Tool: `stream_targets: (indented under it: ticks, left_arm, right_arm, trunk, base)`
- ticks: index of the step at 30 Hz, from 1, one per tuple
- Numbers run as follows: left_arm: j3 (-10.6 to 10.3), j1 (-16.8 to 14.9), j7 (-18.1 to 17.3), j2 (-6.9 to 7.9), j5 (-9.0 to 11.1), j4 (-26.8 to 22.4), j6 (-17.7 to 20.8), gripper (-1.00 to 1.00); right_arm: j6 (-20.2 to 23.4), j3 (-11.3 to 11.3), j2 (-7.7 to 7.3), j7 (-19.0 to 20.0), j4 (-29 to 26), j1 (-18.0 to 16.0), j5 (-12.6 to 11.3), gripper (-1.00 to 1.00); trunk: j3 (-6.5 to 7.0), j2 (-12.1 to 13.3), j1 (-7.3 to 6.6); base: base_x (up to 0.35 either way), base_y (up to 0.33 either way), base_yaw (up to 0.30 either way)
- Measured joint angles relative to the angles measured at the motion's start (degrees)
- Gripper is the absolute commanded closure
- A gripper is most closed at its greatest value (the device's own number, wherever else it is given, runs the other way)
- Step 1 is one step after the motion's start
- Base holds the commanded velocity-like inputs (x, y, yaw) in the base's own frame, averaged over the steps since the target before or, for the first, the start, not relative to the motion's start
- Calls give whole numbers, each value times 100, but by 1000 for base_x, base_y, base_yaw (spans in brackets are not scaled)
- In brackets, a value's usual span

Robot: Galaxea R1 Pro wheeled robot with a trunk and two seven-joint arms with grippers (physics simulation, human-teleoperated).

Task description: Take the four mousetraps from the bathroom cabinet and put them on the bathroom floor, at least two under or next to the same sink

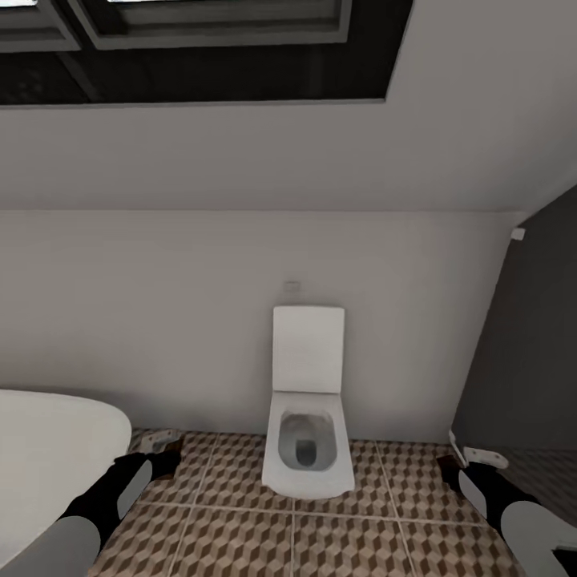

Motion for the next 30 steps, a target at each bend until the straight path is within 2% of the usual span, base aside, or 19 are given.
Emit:
stream_targets:
  ticks: [2, 5, 9, 12, 20, 30]
  left_arm:
    - [-6, 0, -18, -1, -3, -25, 12, 100]
    - [-13, 0, -35, -6, -2, -65, 23, 100]
    - [-17, -2, -47, -5, -7, -222, 36, 100]
    - [-18, -9, -49, 1, -5, -414, 63, 100]
    - [-26, -41, -55, -60, 0, -803, 617, 100]
    - [-36, -45, -59, -36, -17, -909, 750, 100]
  right_arm:
    - [15, 13, 3, 52, -1, -1, 3, 100]
    - [43, 26, -9, 337, -1, 1, 10, 100]
    - [147, 107, -26, 1124, -14, -2, 99, 100]
    - [225, 146, -32, 1382, -90, -1, 190, 100]
    - [276, 170, -28, 1542, -322, -2, 261, 100]
    - [276, 181, 17, 1565, -396, -1, 278, 100]
  trunk:
    - [0, 0, 0]
    - [0, 0, 0]
    - [0, 0, 0]
    - [0, 0, 0]
    - [0, 0, 0]
    - [0, 0, 0]
  base:
    - [324, 0, 0]
    - [324, 0, 0]
    - [324, 0, 0]
    - [324, 0, 0]
    - [324, 0, 0]
    - [314, 0, 0]
